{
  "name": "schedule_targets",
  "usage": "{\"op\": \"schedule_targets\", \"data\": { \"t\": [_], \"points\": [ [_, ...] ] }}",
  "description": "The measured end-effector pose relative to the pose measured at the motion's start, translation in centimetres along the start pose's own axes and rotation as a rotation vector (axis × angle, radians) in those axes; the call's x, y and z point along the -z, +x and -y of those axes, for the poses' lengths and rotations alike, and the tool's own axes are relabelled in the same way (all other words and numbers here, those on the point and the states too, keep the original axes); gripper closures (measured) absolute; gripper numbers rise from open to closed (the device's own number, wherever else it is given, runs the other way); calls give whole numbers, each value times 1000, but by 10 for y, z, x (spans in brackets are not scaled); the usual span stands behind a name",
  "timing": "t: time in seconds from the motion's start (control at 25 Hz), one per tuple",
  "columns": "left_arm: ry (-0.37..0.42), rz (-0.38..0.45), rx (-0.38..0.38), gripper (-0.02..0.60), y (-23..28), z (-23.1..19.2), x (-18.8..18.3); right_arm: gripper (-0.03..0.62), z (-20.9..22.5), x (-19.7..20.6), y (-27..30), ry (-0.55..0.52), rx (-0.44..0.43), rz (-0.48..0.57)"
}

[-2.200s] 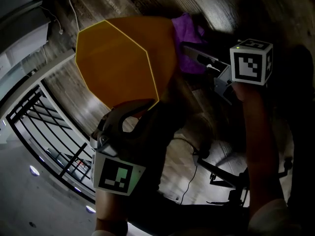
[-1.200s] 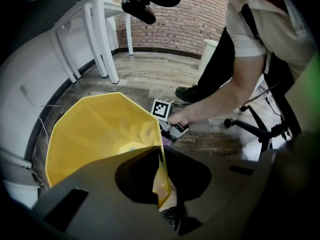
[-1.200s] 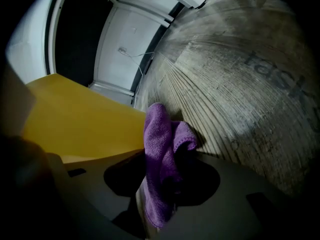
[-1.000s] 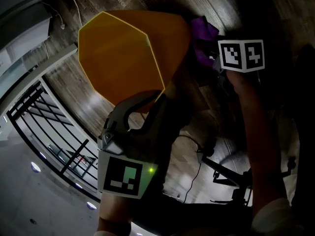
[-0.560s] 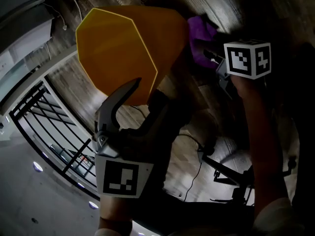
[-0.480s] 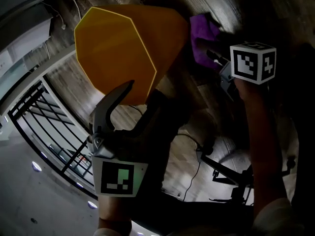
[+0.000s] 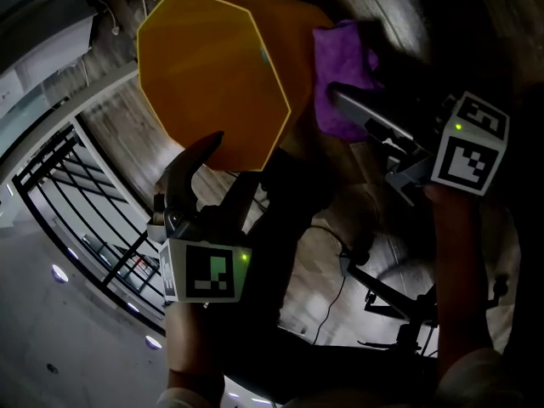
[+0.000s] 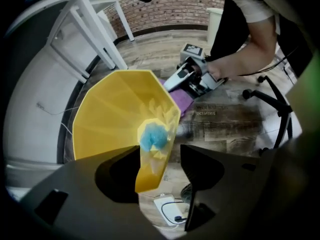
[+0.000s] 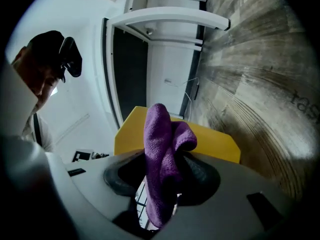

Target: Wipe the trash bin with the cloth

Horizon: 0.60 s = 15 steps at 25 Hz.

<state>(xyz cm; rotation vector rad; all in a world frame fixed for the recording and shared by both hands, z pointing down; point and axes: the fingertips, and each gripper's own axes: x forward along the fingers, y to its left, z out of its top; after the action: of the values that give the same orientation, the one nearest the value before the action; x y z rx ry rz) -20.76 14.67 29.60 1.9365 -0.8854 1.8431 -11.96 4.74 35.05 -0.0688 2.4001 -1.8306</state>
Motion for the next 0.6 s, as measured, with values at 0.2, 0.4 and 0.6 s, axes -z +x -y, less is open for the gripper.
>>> {"op": "schedule_targets", "data": {
  "t": [0.2, 0.4, 0.6],
  "points": [
    [-33, -36, -30, 413, 7, 0, 14, 427, -24, -1, -6, 6, -73, 31],
    [-72, 7, -17, 453, 7, -1, 0, 427, -40, -12, -2, 16, -107, 49],
    [-91, 51, -3, 499, 10, -11, -17, 427, -64, -34, 8, -21, -160, 49]
  ]
}}
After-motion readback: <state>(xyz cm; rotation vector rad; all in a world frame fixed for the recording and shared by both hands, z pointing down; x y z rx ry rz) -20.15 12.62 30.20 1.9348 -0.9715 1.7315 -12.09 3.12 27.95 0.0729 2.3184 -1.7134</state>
